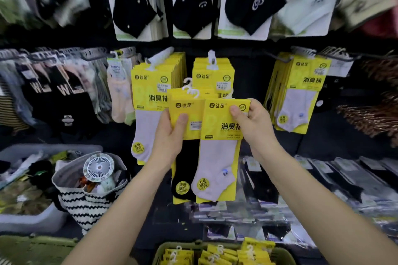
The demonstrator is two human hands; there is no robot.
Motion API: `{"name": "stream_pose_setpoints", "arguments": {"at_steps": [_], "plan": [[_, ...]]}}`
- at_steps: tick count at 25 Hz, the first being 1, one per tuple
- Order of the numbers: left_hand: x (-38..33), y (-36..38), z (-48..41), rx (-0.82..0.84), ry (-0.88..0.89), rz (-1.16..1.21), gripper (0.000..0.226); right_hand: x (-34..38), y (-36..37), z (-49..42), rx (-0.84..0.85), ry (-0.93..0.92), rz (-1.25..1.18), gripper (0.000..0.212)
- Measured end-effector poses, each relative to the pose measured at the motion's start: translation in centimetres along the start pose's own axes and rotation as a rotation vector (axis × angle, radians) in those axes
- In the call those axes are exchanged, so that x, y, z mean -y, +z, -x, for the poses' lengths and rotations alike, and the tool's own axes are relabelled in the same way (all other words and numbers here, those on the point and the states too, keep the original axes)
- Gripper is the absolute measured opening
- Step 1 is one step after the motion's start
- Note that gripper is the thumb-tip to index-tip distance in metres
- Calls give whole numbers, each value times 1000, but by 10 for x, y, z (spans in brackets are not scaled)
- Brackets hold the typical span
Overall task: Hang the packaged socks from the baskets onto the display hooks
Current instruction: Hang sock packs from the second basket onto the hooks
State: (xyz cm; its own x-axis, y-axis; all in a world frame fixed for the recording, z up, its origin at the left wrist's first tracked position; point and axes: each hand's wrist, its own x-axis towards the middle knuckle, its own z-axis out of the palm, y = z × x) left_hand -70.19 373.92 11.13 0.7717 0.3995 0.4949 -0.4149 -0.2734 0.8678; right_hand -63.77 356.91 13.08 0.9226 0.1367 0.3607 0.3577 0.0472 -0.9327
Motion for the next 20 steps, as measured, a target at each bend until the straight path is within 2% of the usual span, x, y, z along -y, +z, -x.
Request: {"name": "stream_pose_setpoints", "arguments": {"at_steps": [3,5,8,11,12,17,20], "plan": [[-10,-21,-12,-124,48,10,14,17,3,-22,-51,-25,-17,8],[-17,-31,-10,-130,118,2,19,25,7,-36,-92,-29,6,8],[-28,-36,-1,-103,165,-33,40,30,18,-52,-121,-18,70,11],[-31,-42,2,-138,120,-48,67,29,31,-63,-118,-20,128,11],[-29,-44,2,-155,107,-52,69,28,34,-65,-120,-26,160,10],[-18,-50,1,-171,92,-74,60,22,45,-80,-160,-35,298,13],[-14,-47,-4,-160,92,-82,33,20,49,-89,-175,8,309,16]]}}
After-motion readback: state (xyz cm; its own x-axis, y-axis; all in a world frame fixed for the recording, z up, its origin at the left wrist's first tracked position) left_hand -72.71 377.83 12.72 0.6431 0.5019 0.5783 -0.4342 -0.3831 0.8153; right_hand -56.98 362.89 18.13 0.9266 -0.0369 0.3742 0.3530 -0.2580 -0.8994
